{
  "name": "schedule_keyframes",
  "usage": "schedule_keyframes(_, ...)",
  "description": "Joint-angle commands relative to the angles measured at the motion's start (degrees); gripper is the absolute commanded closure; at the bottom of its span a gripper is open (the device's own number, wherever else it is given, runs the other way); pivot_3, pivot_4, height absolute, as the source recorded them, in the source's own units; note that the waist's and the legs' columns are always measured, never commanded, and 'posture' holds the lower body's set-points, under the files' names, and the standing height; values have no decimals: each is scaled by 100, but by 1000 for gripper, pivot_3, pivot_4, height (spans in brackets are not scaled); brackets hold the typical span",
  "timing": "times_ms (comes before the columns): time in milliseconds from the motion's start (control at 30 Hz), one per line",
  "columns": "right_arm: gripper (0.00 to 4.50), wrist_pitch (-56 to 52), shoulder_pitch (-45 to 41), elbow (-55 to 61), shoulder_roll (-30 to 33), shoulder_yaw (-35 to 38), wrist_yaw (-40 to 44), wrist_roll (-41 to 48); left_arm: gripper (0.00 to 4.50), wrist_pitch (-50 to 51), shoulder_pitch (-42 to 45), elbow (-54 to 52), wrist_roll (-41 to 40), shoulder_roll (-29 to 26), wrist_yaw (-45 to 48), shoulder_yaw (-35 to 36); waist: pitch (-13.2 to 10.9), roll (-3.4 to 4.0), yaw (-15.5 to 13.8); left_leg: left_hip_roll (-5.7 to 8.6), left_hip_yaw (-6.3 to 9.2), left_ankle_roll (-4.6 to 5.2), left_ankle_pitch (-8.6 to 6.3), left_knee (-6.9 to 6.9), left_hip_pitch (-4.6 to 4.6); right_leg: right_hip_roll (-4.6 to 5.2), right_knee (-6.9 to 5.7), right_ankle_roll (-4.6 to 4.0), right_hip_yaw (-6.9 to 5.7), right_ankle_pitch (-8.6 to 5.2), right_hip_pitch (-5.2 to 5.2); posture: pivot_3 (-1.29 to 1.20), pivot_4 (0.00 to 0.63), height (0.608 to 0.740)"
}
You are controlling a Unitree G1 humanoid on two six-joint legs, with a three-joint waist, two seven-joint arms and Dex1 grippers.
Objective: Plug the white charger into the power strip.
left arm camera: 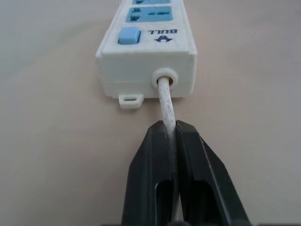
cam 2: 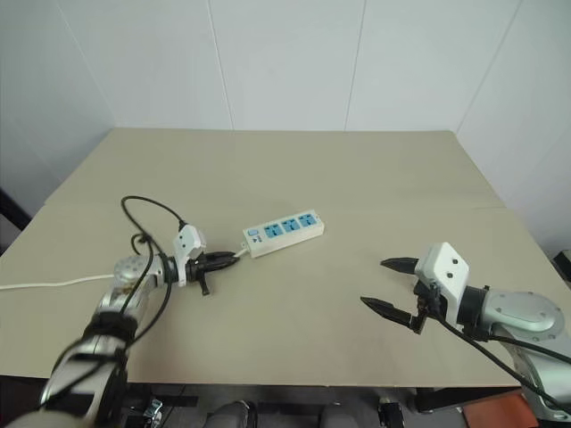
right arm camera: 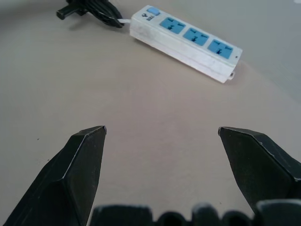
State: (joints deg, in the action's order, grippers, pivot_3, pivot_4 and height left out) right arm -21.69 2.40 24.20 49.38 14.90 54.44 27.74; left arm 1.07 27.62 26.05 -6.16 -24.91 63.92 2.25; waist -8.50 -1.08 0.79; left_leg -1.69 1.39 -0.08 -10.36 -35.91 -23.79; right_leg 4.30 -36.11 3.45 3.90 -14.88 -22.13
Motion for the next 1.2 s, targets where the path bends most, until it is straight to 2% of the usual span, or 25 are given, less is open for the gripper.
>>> schedule_keyframes(33,0,87,-118,52,-19,52,-11,21,4467,1274,-695,-2365,-288,-210,-417,-69,0,0,-18,0,1,0,0,-3,3,-1,-5,0,0,0,4,0,150,740)
schedule_keyframes(100,0,113,-201,-39,-3,-35,43,-29,4467,1927,-1189,-3263,-334,-372,-611,-92,0,0,-8,-3,0,-2,2,-3,9,-3,-4,-1,0,1,6,0,150,740)
schedule_keyframes(200,0,163,-397,-240,4,-172,119,-101,4467,2713,-1623,-4077,-367,-508,-1003,-76,0,0,-11,-4,-3,-3,2,-1,34,-3,2,21,0,-15,25,0,150,740)
schedule_keyframes(267,0,185,-538,-353,-15,-259,149,-135,4467,3090,-1776,-4395,-536,-538,-1155,7,0,0,-5,-5,-3,-3,2,-1,41,-4,4,31,0,-22,31,0,150,740)
schedule_keyframes(400,0,207,-746,-497,-59,-402,198,-216,4467,3176,-1984,-4454,-607,-675,-1276,36,0,-1,-6,-6,-4,-2,2,3,39,-5,6,21,1,-21,28,0,150,740)
schedule_keyframes(700,0,201,-684,-483,-42,-328,189,-220,1922,2400,-2211,-3966,-841,-853,-1079,19,0,-1,-11,-7,-6,-2,2,4,35,-6,5,-4,2,-9,20,0,150,740)
schedule_keyframes(900,0,184,-566,-400,-14,-208,172,-168,41,1807,-2263,-3961,-1624,-936,-369,364,0,-1,-7,-8,-10,-2,2,5,27,-5,6,-14,3,-6,11,0,150,740)
schedule_keyframes(1033,0,169,-544,-373,8,-124,185,-127,13,1084,-2030,-3355,-1583,-972,-356,669,1,1,-9,-11,-11,-2,2,5,32,-7,5,-14,3,-6,12,0,150,740)
schedule_keyframes(1200,0,136,-599,-387,-40,-21,227,15,13,-76,-1504,-2405,-1638,-678,-261,827,0,-1,-30,-9,-12,-2,2,3,28,-6,8,-14,3,-6,15,0,150,740)
